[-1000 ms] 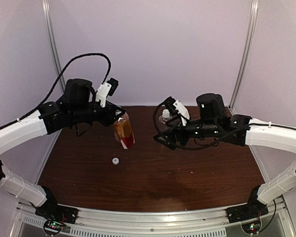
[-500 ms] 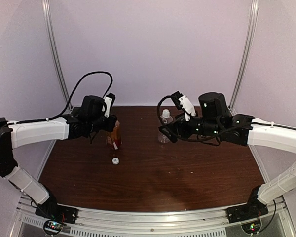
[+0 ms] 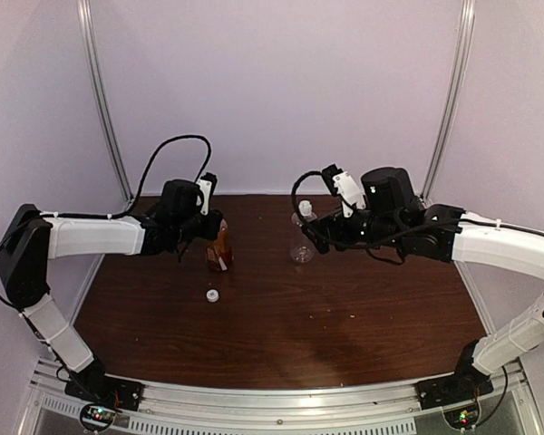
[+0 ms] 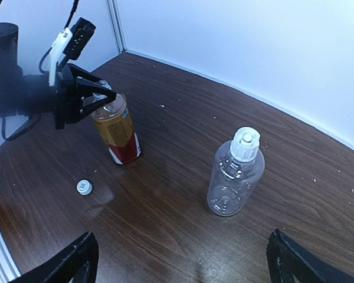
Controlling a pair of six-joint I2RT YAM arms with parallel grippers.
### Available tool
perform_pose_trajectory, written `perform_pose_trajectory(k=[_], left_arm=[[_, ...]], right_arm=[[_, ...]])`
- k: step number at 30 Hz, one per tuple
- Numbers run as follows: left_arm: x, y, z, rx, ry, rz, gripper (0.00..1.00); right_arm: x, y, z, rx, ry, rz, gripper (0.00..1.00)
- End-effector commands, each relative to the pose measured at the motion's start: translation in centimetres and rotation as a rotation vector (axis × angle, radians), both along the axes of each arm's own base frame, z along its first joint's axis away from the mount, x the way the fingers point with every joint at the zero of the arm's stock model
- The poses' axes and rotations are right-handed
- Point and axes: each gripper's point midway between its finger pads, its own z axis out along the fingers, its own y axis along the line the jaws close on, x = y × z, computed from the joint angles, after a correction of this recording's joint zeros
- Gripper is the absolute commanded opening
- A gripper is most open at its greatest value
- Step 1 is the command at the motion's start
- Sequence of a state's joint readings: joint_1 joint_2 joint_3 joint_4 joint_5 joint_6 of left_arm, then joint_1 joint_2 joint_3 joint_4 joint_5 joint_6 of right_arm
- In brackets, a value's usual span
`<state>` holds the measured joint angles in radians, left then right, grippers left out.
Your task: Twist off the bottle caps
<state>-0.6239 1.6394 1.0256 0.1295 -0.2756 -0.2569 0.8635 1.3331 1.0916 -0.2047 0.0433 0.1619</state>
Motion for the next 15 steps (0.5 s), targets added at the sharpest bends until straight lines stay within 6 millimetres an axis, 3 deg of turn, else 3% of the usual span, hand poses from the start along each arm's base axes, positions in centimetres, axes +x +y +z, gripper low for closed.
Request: perform_pose_trajectory(k=[1,6,15], left_arm=[[0.7,-0.2,-0.1,-0.054,-0.001,0.009,0.06],[0.5,0.0,-0.4,-0.057,0.017,0.020,0.26],[0.6,0.3,1.4,-0.069,0.009,0.042,0.67]], right_arm=[[2.5,-1.4,0.5,-0.064,-0.015,-0.118,1.00],[4.8,-1.7,0.1,-0.122,0.002,-0.170,1.00],[8.2,0.2,-1.3,-0.158,0.057,-0.135,1.00]])
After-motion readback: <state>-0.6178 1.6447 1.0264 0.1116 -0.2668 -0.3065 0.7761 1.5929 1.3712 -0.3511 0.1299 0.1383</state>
